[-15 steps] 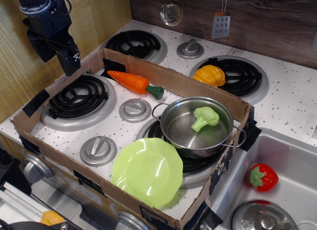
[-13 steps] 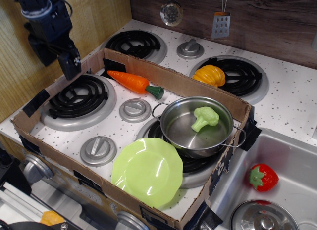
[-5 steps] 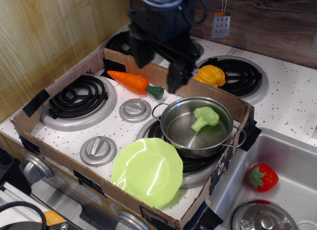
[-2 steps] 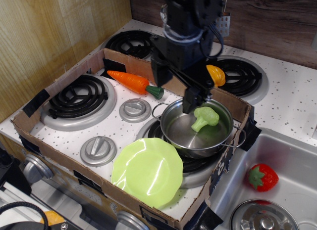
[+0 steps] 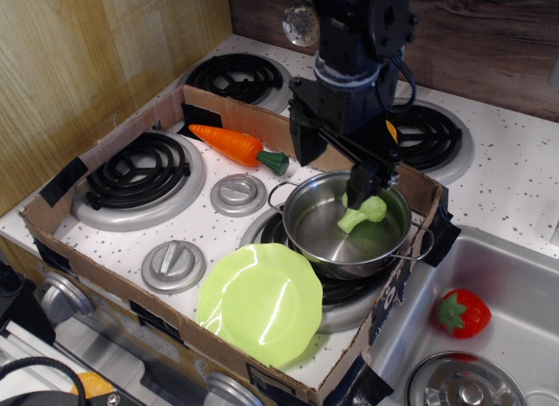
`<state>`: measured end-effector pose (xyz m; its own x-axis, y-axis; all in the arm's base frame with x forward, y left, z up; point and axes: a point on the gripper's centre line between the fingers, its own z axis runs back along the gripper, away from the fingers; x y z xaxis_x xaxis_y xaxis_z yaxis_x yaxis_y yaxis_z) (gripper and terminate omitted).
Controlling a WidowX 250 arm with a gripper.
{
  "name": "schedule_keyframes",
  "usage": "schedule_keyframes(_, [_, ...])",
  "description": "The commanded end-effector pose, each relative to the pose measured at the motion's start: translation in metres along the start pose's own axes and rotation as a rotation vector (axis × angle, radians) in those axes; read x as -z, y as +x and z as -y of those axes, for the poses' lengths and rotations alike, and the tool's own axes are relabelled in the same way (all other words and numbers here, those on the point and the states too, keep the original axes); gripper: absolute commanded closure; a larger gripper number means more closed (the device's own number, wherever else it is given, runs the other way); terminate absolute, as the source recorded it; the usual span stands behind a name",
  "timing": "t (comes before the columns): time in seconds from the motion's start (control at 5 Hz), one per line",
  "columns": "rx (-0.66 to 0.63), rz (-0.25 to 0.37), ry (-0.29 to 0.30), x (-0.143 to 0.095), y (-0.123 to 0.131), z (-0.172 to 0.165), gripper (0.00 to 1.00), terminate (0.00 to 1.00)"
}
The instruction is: Take broccoli out of pan
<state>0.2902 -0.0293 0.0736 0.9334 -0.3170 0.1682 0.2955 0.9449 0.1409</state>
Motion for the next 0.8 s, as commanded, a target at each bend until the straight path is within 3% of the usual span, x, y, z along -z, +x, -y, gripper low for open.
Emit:
schedule_keyframes(0.0, [-0.04,0.065,-0.009,0.006,0.006,0.014,0.0,0.0])
schedule_keyframes(0.2, [-0.072,0.094,-0.026,0.018,0.009,0.022,0.0,0.0])
schedule_keyframes(0.6, [-0.08,0.097,-0.041,0.029,0.007,0.022,0.0,0.0])
